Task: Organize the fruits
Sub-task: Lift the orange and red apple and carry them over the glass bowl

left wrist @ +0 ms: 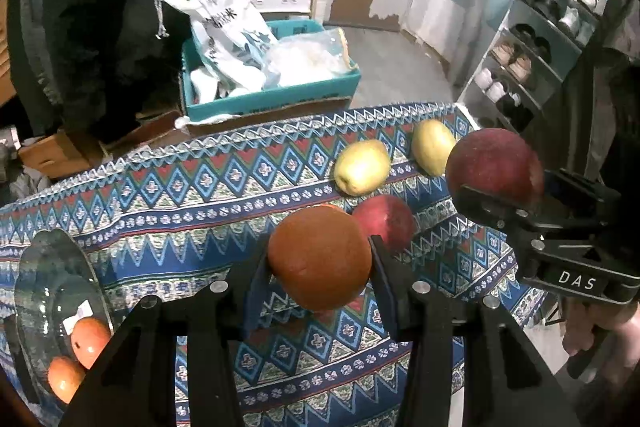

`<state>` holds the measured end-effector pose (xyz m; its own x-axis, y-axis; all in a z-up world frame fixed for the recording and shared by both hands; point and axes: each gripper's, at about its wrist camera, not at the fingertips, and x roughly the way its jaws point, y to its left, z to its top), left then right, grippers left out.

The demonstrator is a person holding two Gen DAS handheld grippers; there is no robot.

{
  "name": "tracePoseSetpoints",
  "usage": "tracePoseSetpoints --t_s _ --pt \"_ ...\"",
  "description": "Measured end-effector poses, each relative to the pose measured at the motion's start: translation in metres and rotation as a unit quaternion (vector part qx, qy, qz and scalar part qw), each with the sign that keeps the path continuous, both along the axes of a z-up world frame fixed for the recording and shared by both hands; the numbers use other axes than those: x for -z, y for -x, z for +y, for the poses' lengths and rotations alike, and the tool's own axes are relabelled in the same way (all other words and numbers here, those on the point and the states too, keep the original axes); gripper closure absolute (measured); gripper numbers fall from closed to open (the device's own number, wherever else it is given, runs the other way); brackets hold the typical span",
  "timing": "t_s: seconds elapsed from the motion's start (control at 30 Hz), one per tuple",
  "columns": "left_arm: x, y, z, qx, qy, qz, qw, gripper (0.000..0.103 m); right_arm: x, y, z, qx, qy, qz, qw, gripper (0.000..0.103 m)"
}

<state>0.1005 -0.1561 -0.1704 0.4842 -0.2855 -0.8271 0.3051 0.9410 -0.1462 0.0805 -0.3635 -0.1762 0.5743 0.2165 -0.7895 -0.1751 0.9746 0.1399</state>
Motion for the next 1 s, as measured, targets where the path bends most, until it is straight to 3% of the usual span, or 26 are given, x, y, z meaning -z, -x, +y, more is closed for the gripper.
tracePoseSetpoints --t_s 1.0 --pt "-0.055 0.029 0.088 -0.066 0.019 -0.059 0.9958 0.055 -0.067 0.006 0.101 -0.090 -0.018 -0.059 0.994 0.028"
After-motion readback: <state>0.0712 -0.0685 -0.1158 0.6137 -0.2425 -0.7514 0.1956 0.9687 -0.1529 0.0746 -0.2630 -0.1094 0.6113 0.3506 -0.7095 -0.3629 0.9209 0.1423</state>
